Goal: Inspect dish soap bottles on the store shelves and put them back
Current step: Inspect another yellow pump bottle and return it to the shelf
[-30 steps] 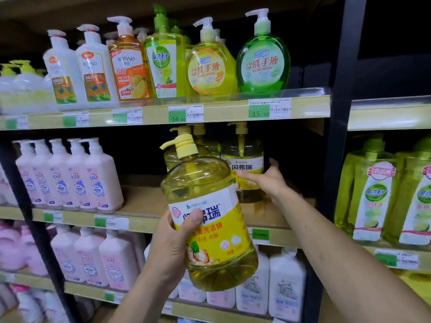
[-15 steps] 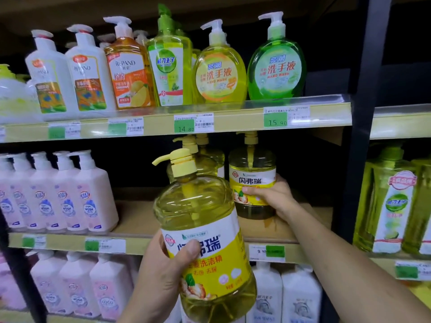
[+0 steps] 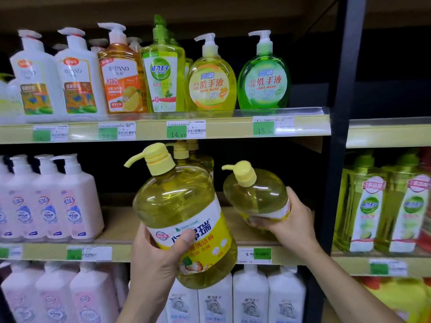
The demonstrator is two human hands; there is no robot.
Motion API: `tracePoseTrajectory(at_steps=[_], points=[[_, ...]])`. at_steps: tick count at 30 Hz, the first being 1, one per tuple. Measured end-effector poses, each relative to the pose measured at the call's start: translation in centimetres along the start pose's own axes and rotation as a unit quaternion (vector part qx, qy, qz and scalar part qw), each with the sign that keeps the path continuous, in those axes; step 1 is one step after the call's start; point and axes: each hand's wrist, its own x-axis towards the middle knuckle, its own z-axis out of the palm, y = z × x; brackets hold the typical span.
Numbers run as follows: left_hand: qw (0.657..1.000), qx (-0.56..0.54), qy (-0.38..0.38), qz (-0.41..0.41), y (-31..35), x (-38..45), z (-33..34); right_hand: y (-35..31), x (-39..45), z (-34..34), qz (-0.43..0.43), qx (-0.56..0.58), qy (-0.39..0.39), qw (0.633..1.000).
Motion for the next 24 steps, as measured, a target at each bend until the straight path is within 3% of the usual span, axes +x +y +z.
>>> tracePoseTrajectory(at_steps=[6, 14, 19, 24], points=[[0.997, 0.041, 0.008, 0.067, 0.8, 0.3, 1.0, -2.4, -2.3, -1.3, -0.057, 0.042, 0.053, 0.996], [0.994, 0.033, -0.061, 0.089, 1.0, 1.6, 5.3, -6.3, -3.3, -5.5, -0.054, 0.112, 0.181, 0.976], [0.986, 0.07, -0.116, 0.101, -1.1, 3.0, 8.3, -7.9, -4.8, -7.9, -0.078, 0.168, 0.16, 0.97], [0.978, 0.106, -0.159, 0.081, -3.9, 4.2, 9.8, -5.3, -6.2, -9.8, -0.074, 0.097, 0.136, 0.983]])
